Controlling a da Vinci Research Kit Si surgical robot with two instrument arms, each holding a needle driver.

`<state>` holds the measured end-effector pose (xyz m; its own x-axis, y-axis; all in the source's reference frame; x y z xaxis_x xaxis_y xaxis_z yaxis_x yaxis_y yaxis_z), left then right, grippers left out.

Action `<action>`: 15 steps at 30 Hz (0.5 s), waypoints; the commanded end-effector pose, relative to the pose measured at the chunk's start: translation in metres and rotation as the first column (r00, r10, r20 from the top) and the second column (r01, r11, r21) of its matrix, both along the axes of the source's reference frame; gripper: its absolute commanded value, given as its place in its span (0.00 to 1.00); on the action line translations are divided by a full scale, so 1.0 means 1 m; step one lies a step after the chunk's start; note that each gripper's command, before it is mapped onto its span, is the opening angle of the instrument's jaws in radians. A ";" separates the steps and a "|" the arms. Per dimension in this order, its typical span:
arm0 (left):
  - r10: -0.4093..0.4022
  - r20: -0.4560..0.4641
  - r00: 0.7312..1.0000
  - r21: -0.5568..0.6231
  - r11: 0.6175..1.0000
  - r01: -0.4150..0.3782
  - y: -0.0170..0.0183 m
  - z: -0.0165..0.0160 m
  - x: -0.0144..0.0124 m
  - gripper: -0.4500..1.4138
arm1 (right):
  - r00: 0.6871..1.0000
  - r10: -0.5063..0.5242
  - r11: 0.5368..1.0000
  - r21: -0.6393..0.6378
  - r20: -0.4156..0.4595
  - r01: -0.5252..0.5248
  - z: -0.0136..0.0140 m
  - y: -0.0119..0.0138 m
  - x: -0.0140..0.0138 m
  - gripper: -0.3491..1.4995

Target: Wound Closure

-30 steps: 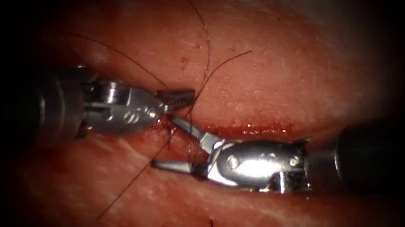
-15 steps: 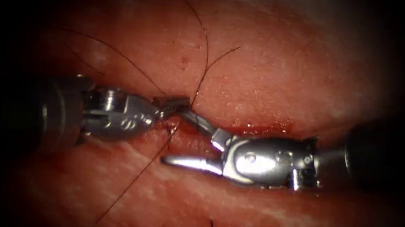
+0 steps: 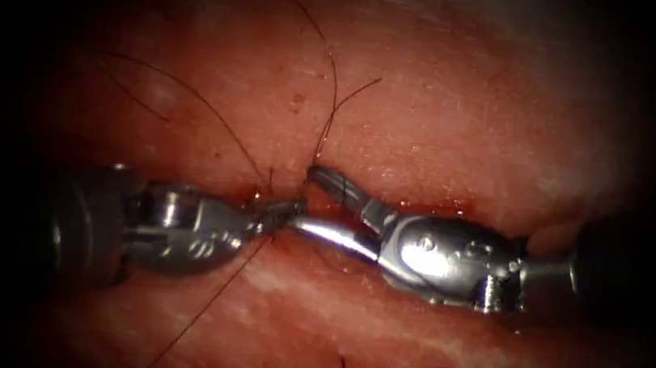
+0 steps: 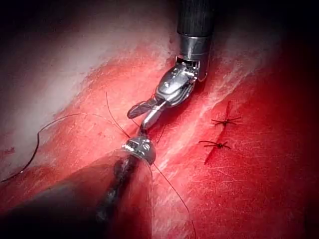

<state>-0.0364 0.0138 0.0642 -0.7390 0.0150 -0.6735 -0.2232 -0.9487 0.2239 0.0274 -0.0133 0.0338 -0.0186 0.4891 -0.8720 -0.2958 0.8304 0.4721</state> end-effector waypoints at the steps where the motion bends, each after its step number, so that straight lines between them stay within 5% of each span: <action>1: -0.002 0.004 1.000 0.005 1.000 0.002 -0.0007 0.0006 -0.0007 0.00 | 1.000 0.020 0.999 0.041 0.009 -0.020 0.0005 -0.0011 0.0002 0.39; 15: -0.004 0.001 1.000 0.005 1.000 0.004 -0.0004 0.0012 -0.0019 0.00 | 0.977 0.143 0.972 0.165 0.160 -0.170 0.0027 -0.0001 0.0001 0.47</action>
